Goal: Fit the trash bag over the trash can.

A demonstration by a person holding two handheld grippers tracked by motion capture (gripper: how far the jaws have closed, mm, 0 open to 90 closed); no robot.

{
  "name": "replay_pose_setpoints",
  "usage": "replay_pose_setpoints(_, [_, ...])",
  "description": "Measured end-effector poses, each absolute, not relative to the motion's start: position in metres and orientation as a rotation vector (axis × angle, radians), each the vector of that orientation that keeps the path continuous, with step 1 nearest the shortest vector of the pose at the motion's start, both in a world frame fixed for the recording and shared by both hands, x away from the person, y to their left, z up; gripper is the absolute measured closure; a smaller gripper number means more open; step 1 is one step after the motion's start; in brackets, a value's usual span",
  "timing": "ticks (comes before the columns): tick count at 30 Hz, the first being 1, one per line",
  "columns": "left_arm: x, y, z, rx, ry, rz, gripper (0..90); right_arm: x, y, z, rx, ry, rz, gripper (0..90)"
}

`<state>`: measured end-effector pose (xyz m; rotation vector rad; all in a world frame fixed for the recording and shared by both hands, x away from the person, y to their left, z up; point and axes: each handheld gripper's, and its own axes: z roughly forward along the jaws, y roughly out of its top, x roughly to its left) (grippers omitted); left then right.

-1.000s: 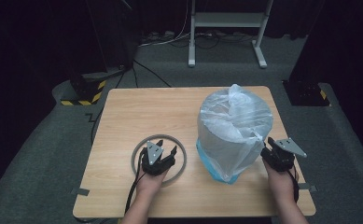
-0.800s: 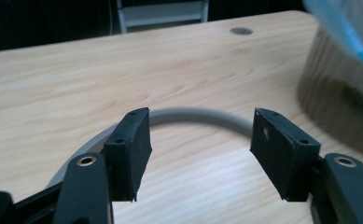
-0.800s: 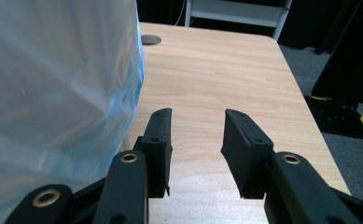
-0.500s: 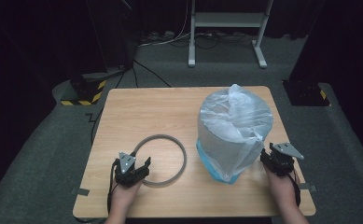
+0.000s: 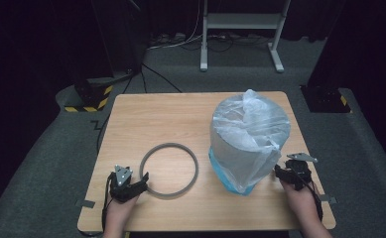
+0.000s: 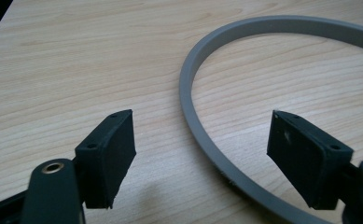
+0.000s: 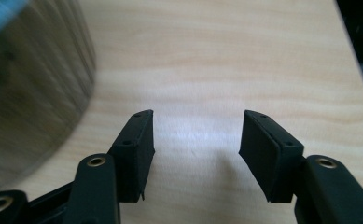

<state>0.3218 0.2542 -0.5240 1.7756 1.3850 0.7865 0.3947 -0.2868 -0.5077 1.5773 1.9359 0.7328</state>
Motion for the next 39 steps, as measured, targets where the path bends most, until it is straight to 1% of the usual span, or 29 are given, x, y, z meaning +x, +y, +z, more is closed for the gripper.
replay_pose_setpoints(4, [0.322, 0.255, -0.524, 1.769, 1.374, 0.789, 21.9, 0.398, -0.286, -0.508, 1.617, 1.964, 0.680, 40.8])
replay_pose_setpoints(11, [0.324, 0.253, -0.525, 1.809, 1.369, 0.775, 18.0, 0.403, -0.283, -0.503, 1.672, 2.024, 0.598, 37.7])
replay_pose_setpoints(13, [0.326, 0.253, -0.525, 1.822, 1.378, 0.761, 17.2, 0.408, -0.284, -0.500, 1.749, 2.070, 0.585, 34.8])
replay_pose_setpoints(16, [0.326, 0.255, -0.525, 1.811, 1.398, 0.750, 15.0, 0.413, -0.285, -0.496, 1.782, 2.117, 0.534, 33.6])
replay_pose_setpoints(20, [0.327, 0.254, -0.525, 1.824, 1.405, 0.749, 14.8, 0.420, -0.284, -0.493, 1.817, 2.170, 0.478, 31.1])
replay_pose_setpoints(24, [0.328, 0.253, -0.526, 1.836, 1.406, 0.757, 14.7, 0.425, -0.285, -0.490, 1.869, 2.198, 0.444, 30.7])
replay_pose_setpoints(32, [0.328, 0.253, -0.526, 1.837, 1.412, 0.743, 15.1, 0.440, -0.284, -0.484, 1.978, 2.335, 0.250, 26.7])
replay_pose_setpoints(39, [0.329, 0.254, -0.526, 1.848, 1.412, 0.730, 15.5, 0.447, -0.277, -0.474, 2.039, 2.406, 0.116, 25.7])
